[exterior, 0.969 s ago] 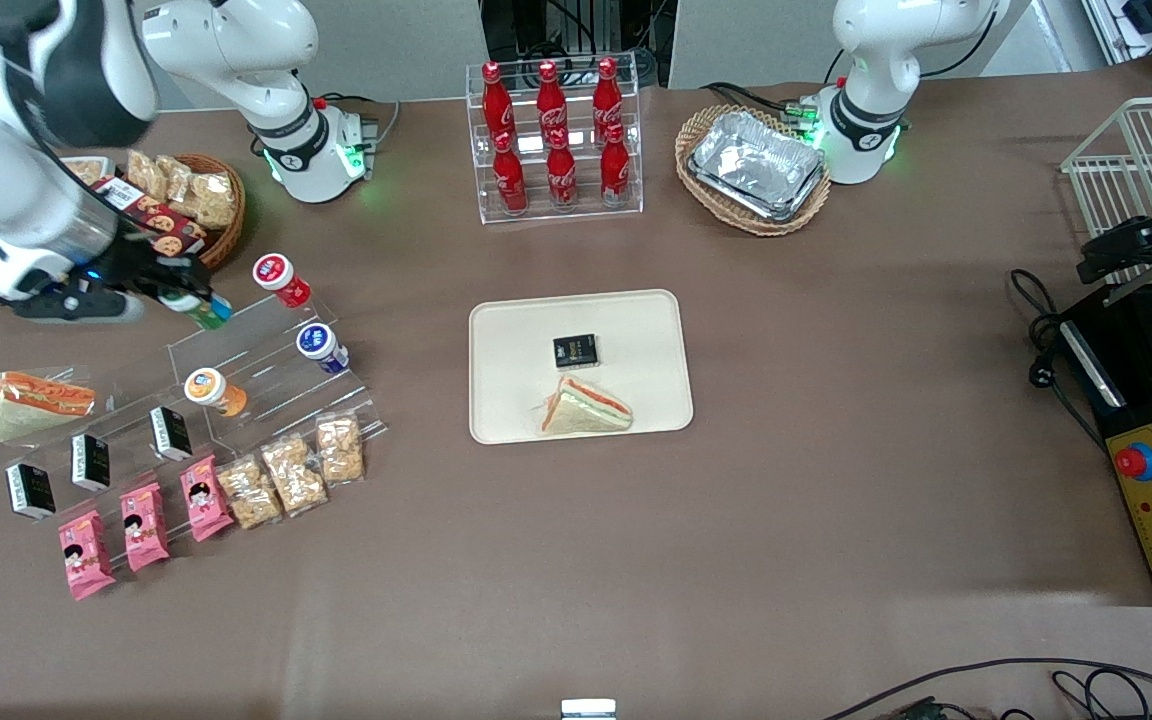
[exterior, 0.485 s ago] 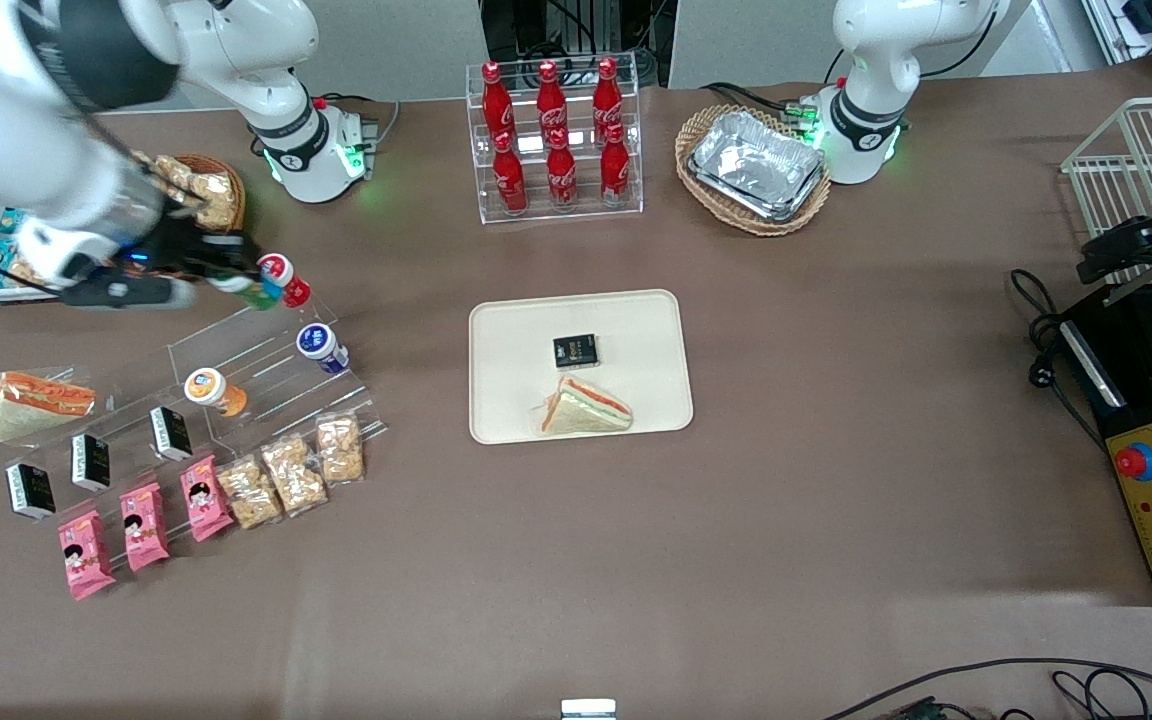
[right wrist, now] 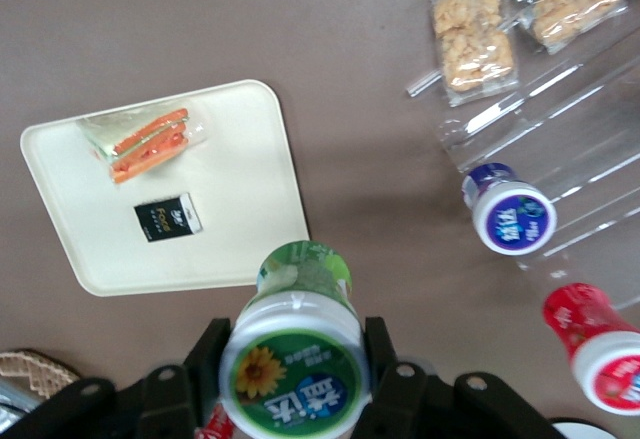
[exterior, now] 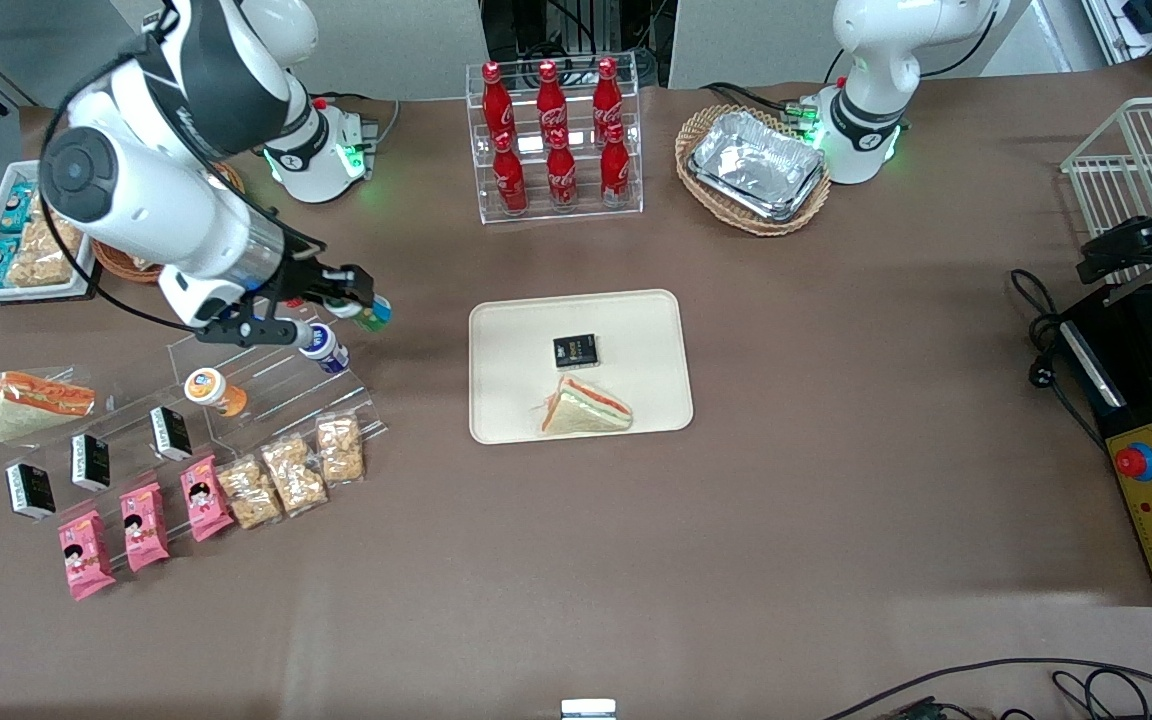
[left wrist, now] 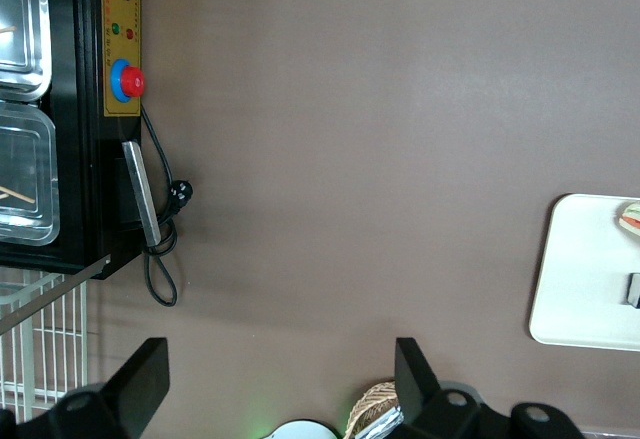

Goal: Place green gum on tray
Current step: 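Carry the green gum bottle over the cream tray beside the tissue pack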

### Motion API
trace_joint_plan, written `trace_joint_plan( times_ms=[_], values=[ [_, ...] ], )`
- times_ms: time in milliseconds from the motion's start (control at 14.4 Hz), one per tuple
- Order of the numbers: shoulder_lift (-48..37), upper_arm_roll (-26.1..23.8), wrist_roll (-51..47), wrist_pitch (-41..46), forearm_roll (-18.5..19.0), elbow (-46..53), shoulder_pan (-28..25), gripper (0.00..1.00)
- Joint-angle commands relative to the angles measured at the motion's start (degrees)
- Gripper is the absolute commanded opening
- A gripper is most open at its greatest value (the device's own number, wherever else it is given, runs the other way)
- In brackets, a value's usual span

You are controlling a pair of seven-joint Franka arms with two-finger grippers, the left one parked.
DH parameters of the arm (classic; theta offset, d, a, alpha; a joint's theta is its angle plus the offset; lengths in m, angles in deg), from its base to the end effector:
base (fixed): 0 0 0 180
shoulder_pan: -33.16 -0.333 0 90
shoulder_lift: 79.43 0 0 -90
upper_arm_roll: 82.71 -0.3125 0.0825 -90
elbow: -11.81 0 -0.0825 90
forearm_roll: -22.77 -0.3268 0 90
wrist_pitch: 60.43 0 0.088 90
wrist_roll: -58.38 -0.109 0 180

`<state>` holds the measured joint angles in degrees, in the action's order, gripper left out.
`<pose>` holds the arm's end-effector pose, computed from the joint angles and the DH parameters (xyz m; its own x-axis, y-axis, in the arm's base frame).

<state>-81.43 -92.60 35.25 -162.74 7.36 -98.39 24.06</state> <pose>0.4509 0.1809 0.5096 0.9725 -0.1223 -0.1981 -0.1593 -0.9700 -0.1835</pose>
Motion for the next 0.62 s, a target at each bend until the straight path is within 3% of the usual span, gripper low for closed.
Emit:
trace_joint_plan(
  times_ms=[0,554],
  values=[
    [4.1,-0.7,-6.6,-7.3,-1.1,-0.2,-4.9,0.2],
    [15.1,-0.7,-21.8,-18.4,7.3,-0.9,-16.7,0.2]
  ],
)
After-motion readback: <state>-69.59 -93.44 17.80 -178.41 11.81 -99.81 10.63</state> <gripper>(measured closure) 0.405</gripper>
